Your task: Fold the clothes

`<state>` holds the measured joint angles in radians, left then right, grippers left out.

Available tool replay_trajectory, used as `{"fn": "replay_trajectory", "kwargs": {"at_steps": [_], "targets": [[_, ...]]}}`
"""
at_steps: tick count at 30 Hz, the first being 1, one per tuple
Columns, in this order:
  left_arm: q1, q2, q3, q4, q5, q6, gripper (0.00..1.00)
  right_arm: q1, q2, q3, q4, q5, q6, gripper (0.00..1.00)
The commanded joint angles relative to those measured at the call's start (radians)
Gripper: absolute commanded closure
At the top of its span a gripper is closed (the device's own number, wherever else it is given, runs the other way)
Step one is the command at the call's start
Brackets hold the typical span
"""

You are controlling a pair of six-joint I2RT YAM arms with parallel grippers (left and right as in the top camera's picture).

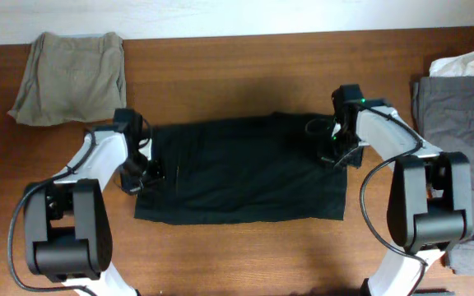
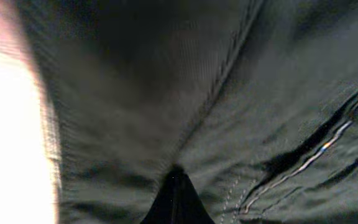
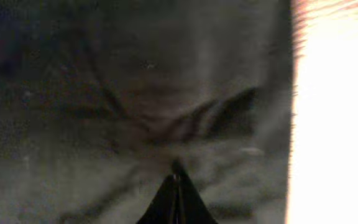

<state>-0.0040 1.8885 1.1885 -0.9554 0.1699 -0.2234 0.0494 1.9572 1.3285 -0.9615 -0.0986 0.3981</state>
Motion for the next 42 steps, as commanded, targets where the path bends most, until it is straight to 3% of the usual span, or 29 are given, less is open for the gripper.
{"fn": "replay_trajectory", "kwargs": {"at_steps": [1, 3, 5, 7, 8, 9, 10, 11, 23, 35, 42], "targets": [[0.007, 0.007, 0.114, -0.058, -0.048, 0.023, 0.99, -0.011, -0.082, 0.122, -0.064, 0.062, 0.005, 0.84], [0.007, 0.007, 0.154, -0.089, -0.048, 0.024, 0.99, -0.011, -0.102, 0.174, -0.105, 0.063, -0.001, 0.6], [0.007, 0.006, 0.208, -0.138, -0.075, 0.024, 0.99, -0.011, -0.12, 0.248, -0.176, 0.062, -0.005, 0.29], [0.008, -0.005, 0.247, -0.178, -0.141, 0.024, 0.99, -0.011, -0.123, 0.295, -0.236, 0.053, -0.005, 0.07], [0.009, -0.014, 0.257, -0.185, -0.181, 0.024, 0.99, -0.011, -0.123, 0.319, -0.272, 0.031, -0.005, 0.01], [0.01, -0.023, 0.26, -0.183, -0.215, 0.024, 0.9, -0.011, -0.123, 0.333, -0.296, 0.017, -0.007, 0.02], [0.013, -0.03, 0.26, -0.176, -0.243, 0.024, 0.25, -0.011, -0.124, 0.344, -0.317, 0.001, -0.027, 0.02], [0.021, -0.032, 0.26, -0.162, -0.258, 0.047, 0.0, -0.011, -0.125, 0.346, -0.327, -0.003, -0.036, 0.02], [0.28, 0.027, 0.238, -0.081, 0.309, 0.492, 0.01, -0.011, -0.126, 0.346, -0.329, -0.002, -0.11, 0.01], [0.295, 0.19, 0.219, -0.106, 0.335, 0.533, 0.01, -0.012, -0.126, 0.346, -0.28, 0.002, -0.11, 0.01], [0.248, 0.302, 0.205, -0.118, 0.335, 0.54, 0.06, -0.012, -0.126, 0.346, -0.28, 0.002, -0.111, 0.01]]}}
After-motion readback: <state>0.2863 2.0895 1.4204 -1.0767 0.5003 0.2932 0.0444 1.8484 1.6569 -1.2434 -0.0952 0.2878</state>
